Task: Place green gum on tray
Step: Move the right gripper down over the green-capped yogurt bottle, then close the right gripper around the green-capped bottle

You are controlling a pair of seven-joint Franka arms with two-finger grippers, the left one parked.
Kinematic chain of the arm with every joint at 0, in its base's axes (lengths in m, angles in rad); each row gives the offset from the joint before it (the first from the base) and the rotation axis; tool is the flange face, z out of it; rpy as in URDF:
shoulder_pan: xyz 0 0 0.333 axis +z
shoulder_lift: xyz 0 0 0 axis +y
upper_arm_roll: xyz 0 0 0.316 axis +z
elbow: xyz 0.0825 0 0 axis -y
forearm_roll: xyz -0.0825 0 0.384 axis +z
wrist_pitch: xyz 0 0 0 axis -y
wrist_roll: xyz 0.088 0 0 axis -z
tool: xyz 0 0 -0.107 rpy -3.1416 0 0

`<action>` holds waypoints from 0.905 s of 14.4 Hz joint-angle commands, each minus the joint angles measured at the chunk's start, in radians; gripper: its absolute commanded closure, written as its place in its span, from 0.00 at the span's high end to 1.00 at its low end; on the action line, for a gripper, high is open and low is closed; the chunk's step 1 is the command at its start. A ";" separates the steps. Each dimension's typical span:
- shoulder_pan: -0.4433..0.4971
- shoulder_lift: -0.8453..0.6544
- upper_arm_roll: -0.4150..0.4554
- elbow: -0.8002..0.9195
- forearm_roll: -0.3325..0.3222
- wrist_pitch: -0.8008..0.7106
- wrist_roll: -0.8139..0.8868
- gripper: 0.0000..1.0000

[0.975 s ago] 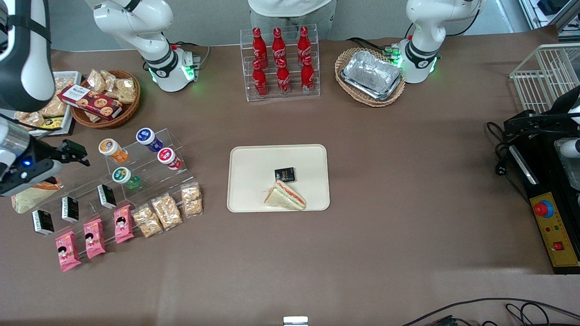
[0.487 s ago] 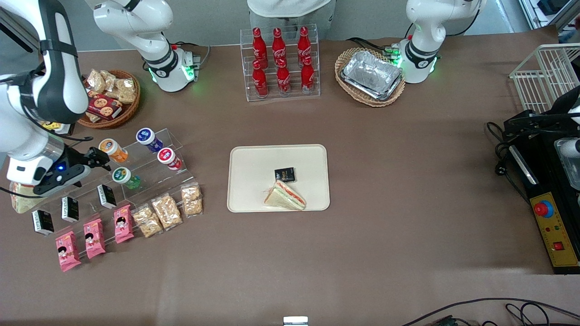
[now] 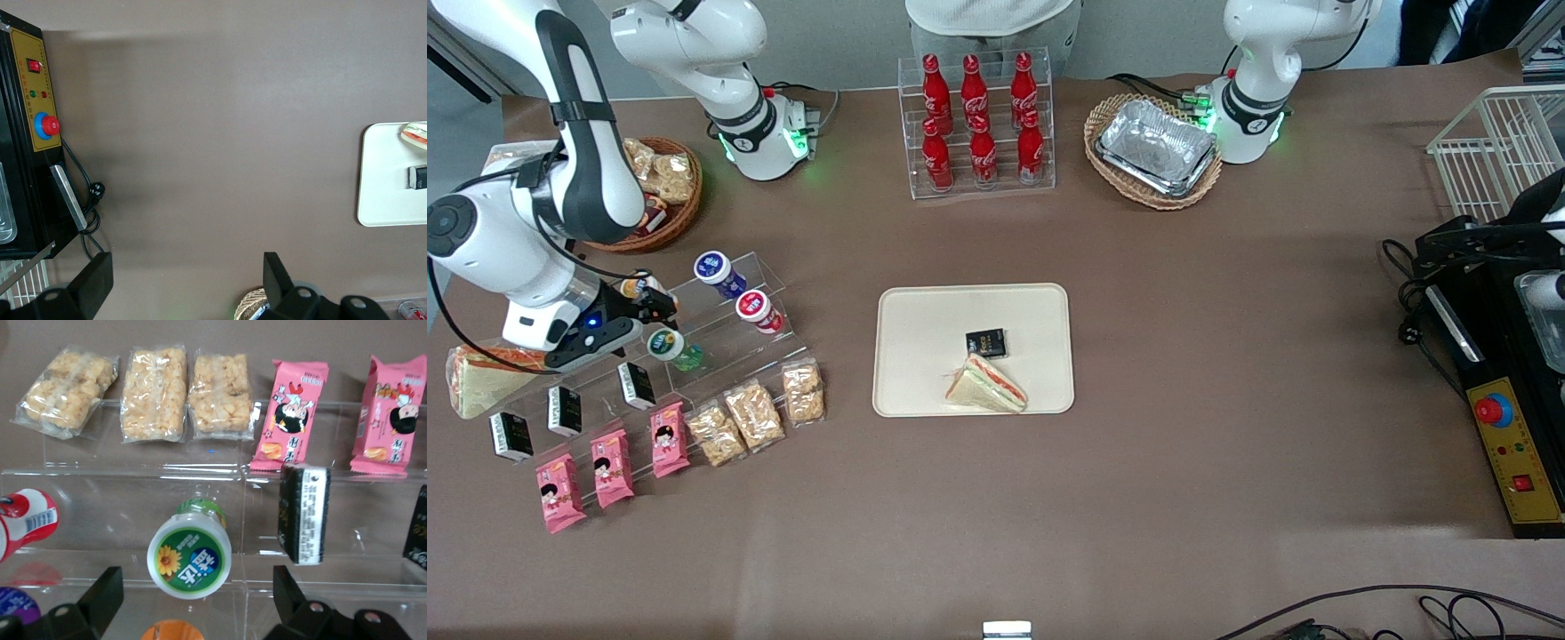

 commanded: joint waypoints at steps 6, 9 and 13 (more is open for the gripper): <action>0.032 -0.013 0.001 -0.129 0.018 0.196 0.066 1.00; 0.034 0.001 0.001 -0.129 0.018 0.214 0.082 0.95; 0.032 0.015 0.001 -0.128 0.018 0.226 0.082 0.54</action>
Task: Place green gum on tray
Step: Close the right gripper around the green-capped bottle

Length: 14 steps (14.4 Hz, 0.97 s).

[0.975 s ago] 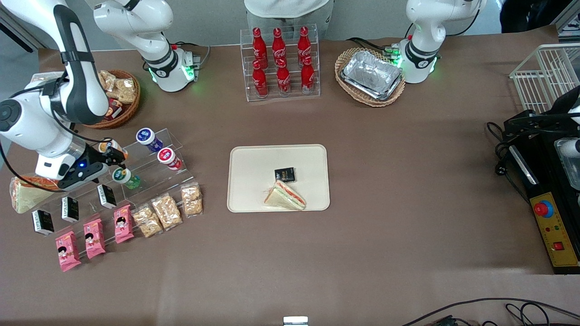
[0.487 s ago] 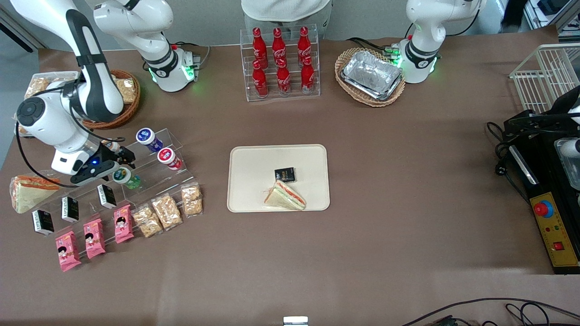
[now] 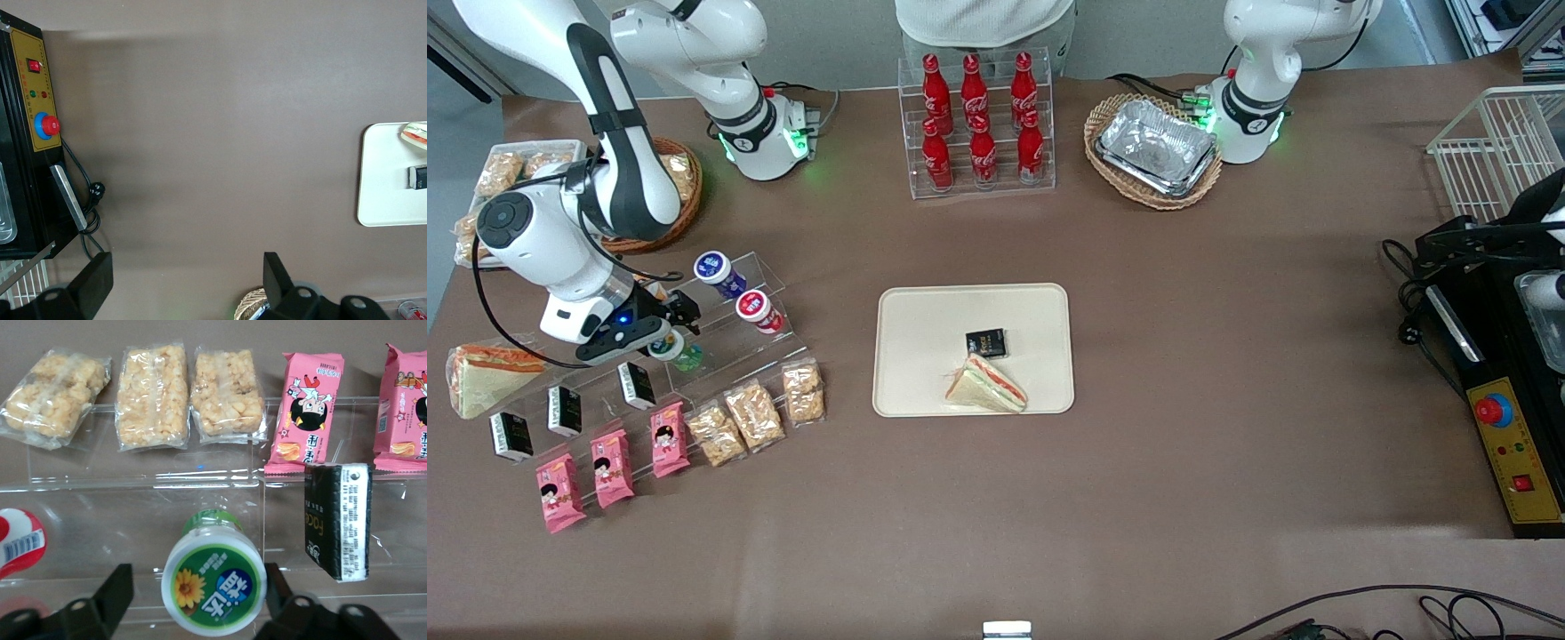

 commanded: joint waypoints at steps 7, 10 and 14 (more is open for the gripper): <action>0.004 0.003 -0.003 0.031 0.025 0.001 0.018 0.25; 0.006 -0.003 0.002 0.199 0.025 -0.220 0.026 0.25; 0.006 -0.012 0.037 0.466 0.025 -0.566 0.081 0.26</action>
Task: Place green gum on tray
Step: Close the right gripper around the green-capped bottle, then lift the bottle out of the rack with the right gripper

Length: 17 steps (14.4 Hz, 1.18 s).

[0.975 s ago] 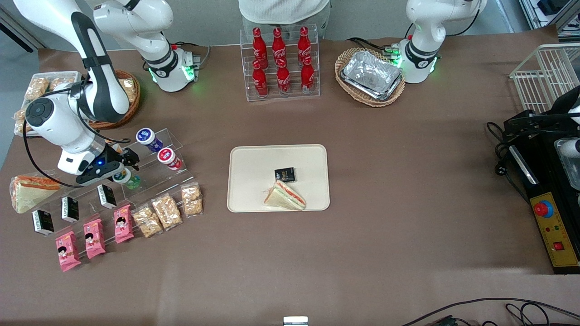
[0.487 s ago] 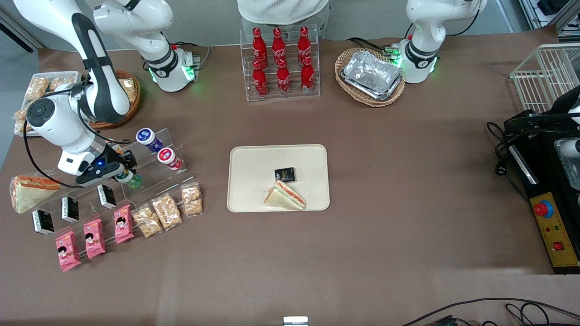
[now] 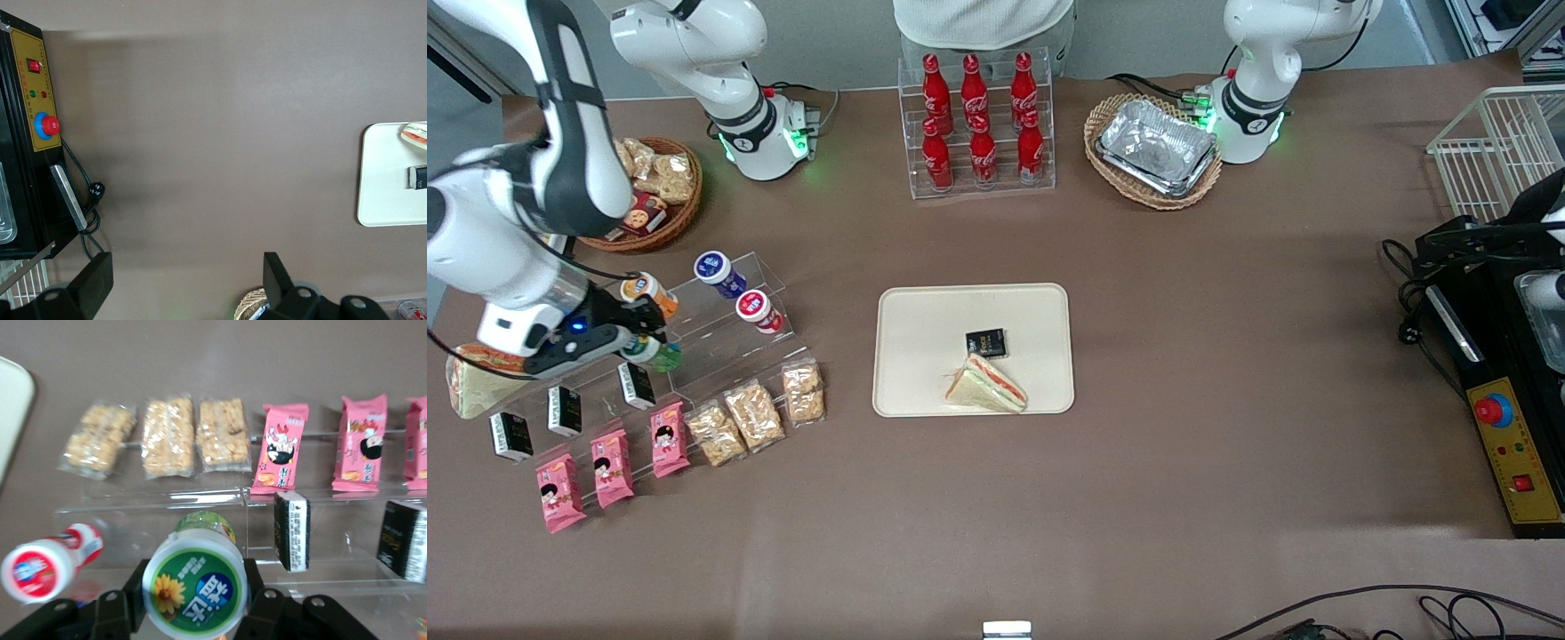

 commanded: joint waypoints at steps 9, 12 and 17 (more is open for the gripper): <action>0.004 -0.002 0.164 0.495 0.019 -0.565 0.385 0.26; 0.004 0.005 0.298 0.495 0.021 -0.563 0.659 0.26; 0.059 0.068 0.471 0.471 0.019 -0.446 1.070 0.27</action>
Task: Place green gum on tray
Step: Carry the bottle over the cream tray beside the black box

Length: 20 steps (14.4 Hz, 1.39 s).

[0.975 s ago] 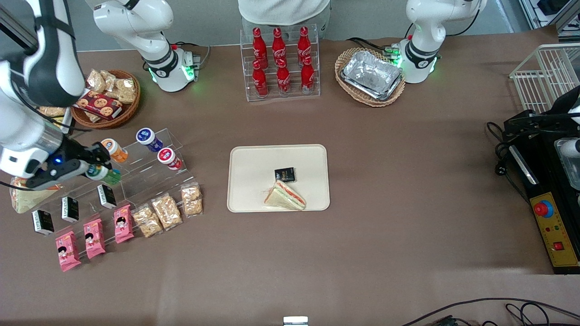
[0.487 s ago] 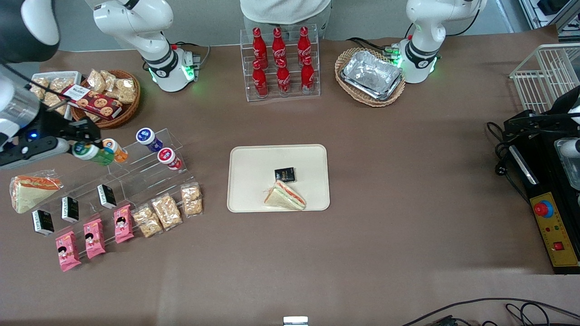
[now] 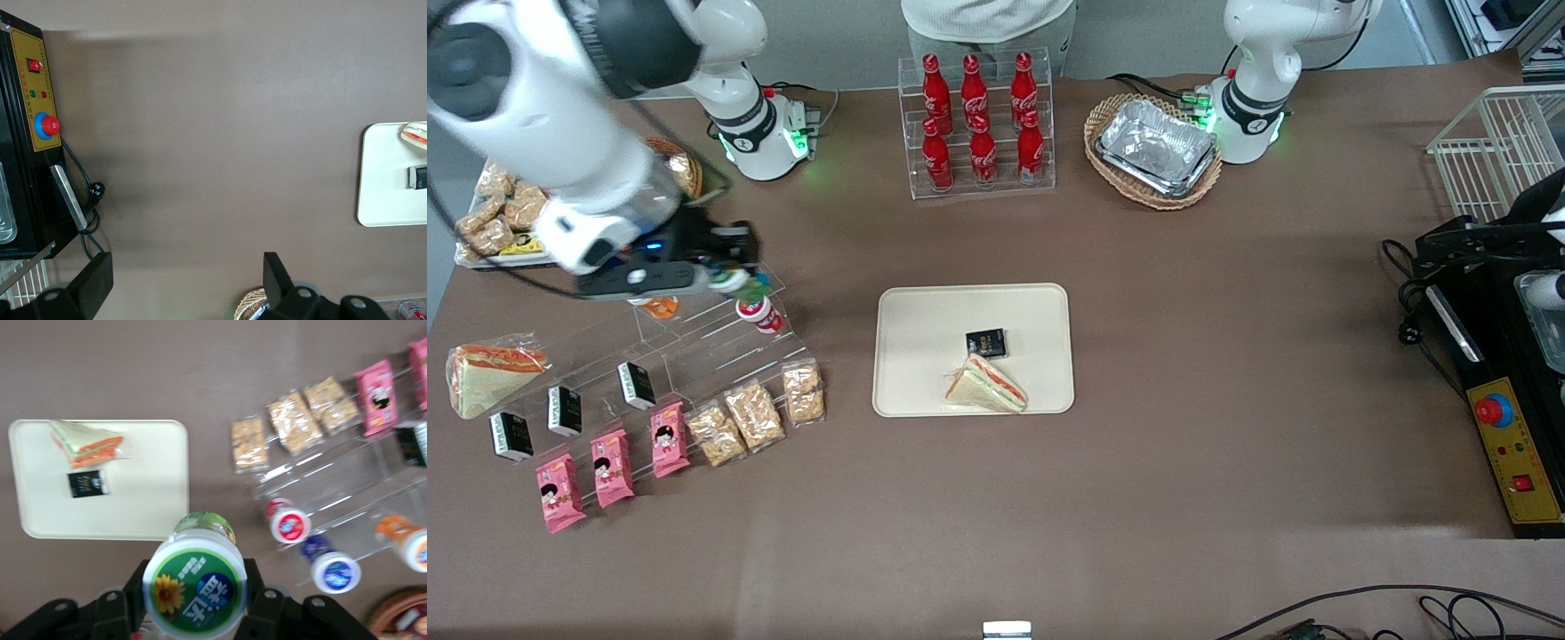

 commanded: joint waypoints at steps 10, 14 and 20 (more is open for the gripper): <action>0.237 0.152 0.042 -0.448 -0.076 0.649 0.527 0.27; 0.254 0.261 0.042 -0.470 -0.088 0.772 0.576 0.27; 0.254 0.373 0.040 -0.496 -0.232 0.913 0.683 0.27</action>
